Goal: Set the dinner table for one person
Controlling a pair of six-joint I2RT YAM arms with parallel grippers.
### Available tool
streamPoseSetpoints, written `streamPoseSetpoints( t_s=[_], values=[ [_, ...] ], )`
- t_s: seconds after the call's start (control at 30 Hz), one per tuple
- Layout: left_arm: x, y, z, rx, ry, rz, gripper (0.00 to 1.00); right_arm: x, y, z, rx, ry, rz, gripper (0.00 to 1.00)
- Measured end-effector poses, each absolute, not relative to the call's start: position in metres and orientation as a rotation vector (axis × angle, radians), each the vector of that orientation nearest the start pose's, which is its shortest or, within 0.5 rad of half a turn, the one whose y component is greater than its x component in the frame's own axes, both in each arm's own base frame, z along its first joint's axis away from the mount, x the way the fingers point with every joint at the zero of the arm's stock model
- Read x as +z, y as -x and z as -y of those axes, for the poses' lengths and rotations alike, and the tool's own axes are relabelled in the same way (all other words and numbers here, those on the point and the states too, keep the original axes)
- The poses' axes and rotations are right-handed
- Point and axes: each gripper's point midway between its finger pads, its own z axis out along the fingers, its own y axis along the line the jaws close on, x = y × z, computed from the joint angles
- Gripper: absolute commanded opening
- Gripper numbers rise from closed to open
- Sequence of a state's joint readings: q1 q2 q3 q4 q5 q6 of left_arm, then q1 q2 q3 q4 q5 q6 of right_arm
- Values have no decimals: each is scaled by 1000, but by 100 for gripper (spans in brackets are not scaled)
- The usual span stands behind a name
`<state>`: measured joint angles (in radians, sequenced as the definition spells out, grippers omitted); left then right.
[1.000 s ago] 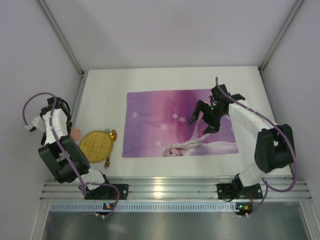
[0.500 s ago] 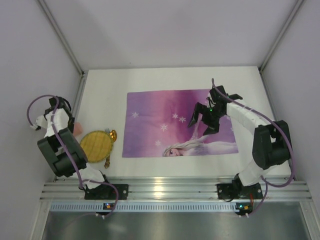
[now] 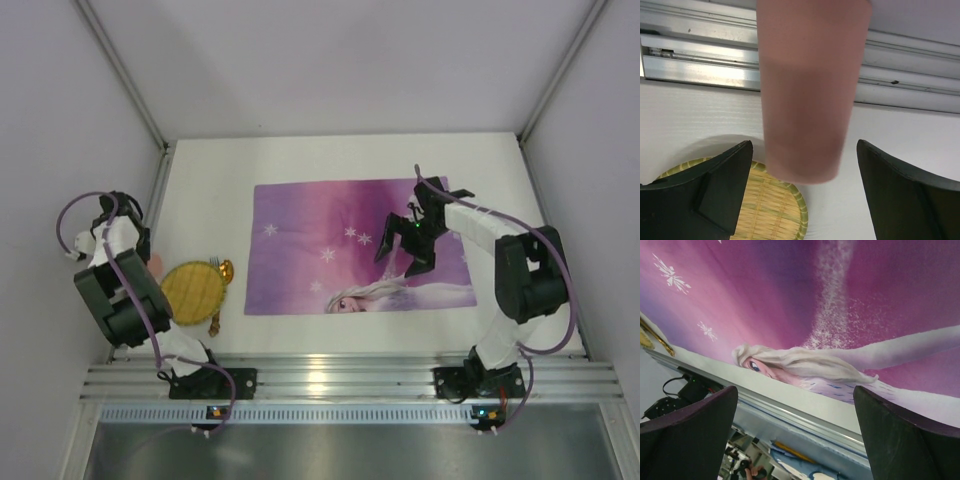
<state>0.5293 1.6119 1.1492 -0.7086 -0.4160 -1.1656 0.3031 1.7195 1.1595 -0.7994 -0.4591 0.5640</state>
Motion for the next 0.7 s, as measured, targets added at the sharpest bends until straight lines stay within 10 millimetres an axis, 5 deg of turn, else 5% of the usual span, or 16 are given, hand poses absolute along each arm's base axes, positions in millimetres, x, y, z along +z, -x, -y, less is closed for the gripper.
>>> streamPoseSetpoints(
  t_s=[0.2,0.43,0.53,0.57,0.7],
  values=[
    [45,-284,-206,419,2127,-1716,90,65,-270,-182,795,-346,-3051,100],
    [27,-285,-207,458,2122,-1797,80,65,-279,-178,808,-370,-3033,100],
    [23,-288,-209,466,2099,-1833,65,65,-279,-178,808,-370,-3032,100],
    [22,-288,-210,470,2087,-1847,48,65,-279,-178,808,-368,-3032,100],
    [22,-290,-212,470,2031,-1907,17,65,-278,-178,807,-365,-3033,100]
  ],
)
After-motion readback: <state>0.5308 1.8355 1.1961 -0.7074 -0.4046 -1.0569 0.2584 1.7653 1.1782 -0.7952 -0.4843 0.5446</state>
